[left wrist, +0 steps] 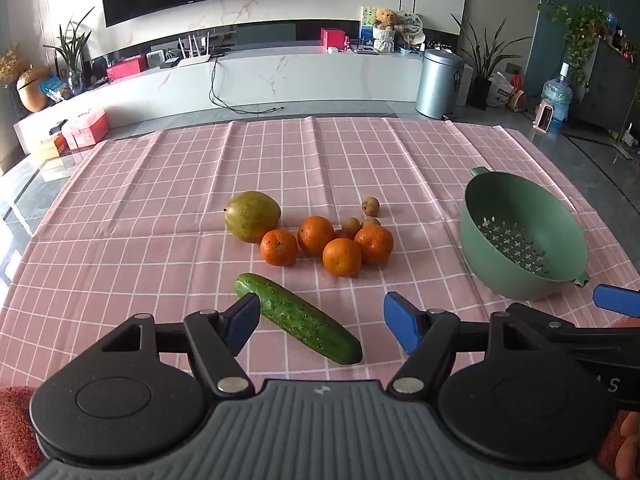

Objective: Organize fruits

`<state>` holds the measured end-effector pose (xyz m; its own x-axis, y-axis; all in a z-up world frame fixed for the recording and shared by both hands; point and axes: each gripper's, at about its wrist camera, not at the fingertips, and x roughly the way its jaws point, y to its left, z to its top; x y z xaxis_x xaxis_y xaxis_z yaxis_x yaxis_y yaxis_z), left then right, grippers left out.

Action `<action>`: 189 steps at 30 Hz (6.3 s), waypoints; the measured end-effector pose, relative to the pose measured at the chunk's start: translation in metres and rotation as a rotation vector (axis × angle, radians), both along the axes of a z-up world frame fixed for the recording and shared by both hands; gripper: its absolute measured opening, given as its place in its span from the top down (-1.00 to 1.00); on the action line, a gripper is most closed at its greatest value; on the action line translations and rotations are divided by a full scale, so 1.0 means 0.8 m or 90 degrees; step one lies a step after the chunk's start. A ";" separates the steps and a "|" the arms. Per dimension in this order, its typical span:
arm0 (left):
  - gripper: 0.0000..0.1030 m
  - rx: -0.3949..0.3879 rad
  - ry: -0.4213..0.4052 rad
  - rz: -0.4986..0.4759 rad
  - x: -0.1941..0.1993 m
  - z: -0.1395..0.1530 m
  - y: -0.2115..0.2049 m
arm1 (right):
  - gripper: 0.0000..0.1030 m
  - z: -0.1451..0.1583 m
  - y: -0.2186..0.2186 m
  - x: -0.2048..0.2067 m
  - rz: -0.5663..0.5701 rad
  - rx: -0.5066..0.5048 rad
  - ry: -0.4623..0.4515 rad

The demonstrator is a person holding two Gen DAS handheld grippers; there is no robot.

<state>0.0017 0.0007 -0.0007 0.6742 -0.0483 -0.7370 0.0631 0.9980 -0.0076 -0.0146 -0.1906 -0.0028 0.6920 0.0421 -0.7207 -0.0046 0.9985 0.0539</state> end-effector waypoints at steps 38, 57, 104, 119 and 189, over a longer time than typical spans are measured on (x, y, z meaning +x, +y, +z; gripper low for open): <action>-0.61 -0.015 0.007 0.003 0.001 0.001 0.000 | -0.92 0.000 0.011 0.004 0.006 -0.007 -0.003; -0.57 -0.046 0.020 0.012 0.019 -0.001 0.011 | -0.91 -0.007 0.015 0.012 0.025 0.008 -0.026; -0.09 -0.207 0.269 0.238 0.146 -0.137 0.077 | 0.12 -0.149 0.082 0.206 0.209 0.065 0.037; 0.12 -0.236 0.204 0.203 0.116 -0.109 0.074 | 0.23 -0.124 0.063 0.165 0.200 0.054 0.019; 0.07 -0.153 0.187 -0.112 0.232 -0.083 -0.205 | 0.03 -0.118 -0.130 0.198 0.172 -0.100 0.185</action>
<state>0.1872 -0.1632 -0.0670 0.4038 -0.3383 -0.8500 0.1932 0.9397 -0.2822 0.1438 -0.2946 -0.0969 0.4380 0.0678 -0.8964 -0.2741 0.9598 -0.0613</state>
